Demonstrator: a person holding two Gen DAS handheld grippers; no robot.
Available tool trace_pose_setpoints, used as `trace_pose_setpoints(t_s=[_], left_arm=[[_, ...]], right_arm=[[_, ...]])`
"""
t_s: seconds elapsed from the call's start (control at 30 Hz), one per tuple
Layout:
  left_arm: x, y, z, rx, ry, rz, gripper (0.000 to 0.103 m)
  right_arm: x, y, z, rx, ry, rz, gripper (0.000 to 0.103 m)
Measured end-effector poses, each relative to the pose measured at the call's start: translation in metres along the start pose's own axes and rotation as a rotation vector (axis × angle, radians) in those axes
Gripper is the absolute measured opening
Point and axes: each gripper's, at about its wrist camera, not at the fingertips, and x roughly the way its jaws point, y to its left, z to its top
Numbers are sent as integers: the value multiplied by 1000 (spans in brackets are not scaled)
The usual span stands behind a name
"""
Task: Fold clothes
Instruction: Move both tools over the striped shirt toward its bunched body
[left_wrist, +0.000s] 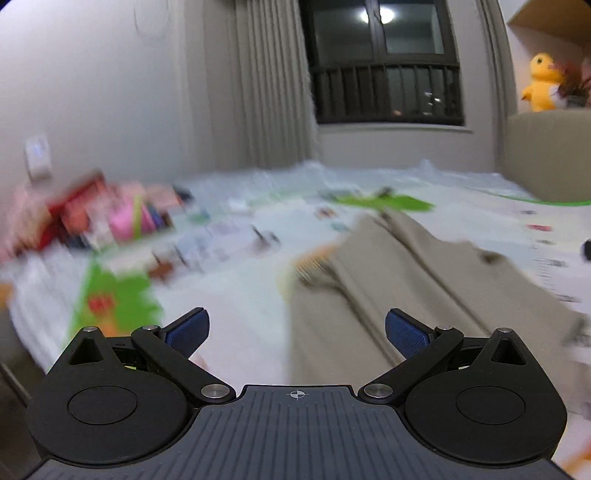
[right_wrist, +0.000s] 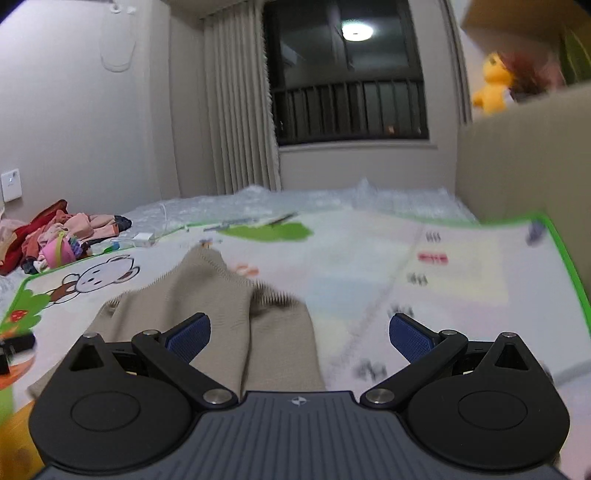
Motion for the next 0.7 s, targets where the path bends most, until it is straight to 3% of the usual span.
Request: trace_pose_setpoints(t_s=[0.07, 0.17, 0.3, 0.4, 0.53, 0.7], left_arm=[[12, -3, 8, 52, -67, 48, 103], [36, -9, 13, 53, -116, 72, 103], [70, -19, 4, 65, -73, 62, 103], [84, -24, -4, 51, -24, 33, 103], [92, -32, -8, 32, 4, -28, 103], [81, -26, 1, -4, -21, -56, 103]], right_arm=[[24, 7, 3, -31, -9, -16, 103], [62, 21, -2, -102, -12, -72, 103], [105, 39, -15, -178, 54, -99, 103], [116, 52, -18, -259, 86, -59, 103], [121, 68, -25, -386, 89, -91, 103], [121, 67, -19, -375, 100, -81, 103]])
